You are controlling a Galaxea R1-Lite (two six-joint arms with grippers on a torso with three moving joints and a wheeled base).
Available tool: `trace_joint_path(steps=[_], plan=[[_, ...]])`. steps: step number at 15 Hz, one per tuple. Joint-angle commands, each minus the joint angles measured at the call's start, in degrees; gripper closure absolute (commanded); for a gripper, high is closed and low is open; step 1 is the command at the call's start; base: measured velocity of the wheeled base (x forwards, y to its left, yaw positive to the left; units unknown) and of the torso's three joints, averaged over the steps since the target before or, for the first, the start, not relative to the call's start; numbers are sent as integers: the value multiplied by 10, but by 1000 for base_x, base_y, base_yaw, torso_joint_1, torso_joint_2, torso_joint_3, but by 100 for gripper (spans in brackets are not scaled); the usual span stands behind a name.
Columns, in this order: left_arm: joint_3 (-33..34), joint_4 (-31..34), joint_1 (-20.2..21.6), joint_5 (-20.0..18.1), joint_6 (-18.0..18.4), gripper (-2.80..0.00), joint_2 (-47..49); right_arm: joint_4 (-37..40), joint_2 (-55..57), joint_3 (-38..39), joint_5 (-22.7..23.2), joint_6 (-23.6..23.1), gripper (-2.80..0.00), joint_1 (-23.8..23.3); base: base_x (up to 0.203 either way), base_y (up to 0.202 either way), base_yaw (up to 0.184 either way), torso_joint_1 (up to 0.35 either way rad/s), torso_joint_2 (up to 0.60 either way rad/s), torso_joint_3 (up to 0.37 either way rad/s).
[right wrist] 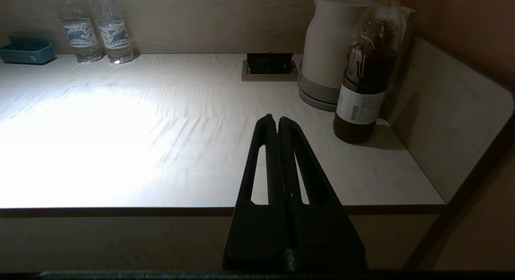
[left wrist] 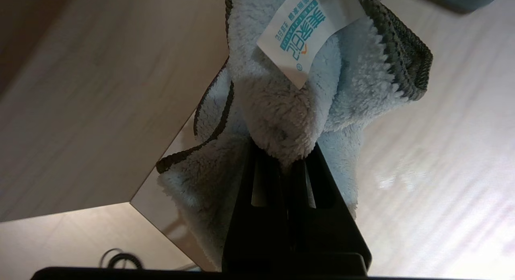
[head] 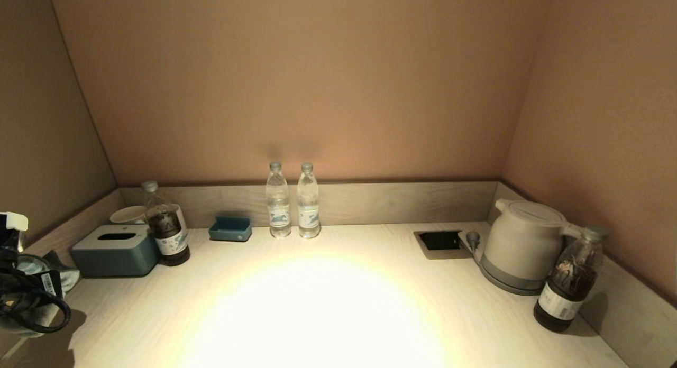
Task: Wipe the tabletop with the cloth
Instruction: Place the tablecloth
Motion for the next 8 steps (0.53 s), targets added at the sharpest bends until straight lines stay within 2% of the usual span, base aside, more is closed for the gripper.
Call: trace_joint_path(steps=[1, 5, 7, 8], plan=[[-1, -5, 21, -4, 18, 0, 46, 0, 0, 0, 0, 0, 0, 0, 0, 0, 0, 0, 0, 0], [-17, -7, 39, -31, 37, 0, 74, 0, 0, 0, 0, 0, 0, 0, 0, 0, 0, 0, 0, 0], [-39, -7, 54, -71, 65, 0, 101, 0, 1, 0, 1, 0, 0, 0, 0, 0, 0, 0, 0, 0], [-45, -7, 56, -75, 75, 0, 105, 0, 0, 0, 0, 0, 0, 0, 0, 0, 0, 0, 0, 0]])
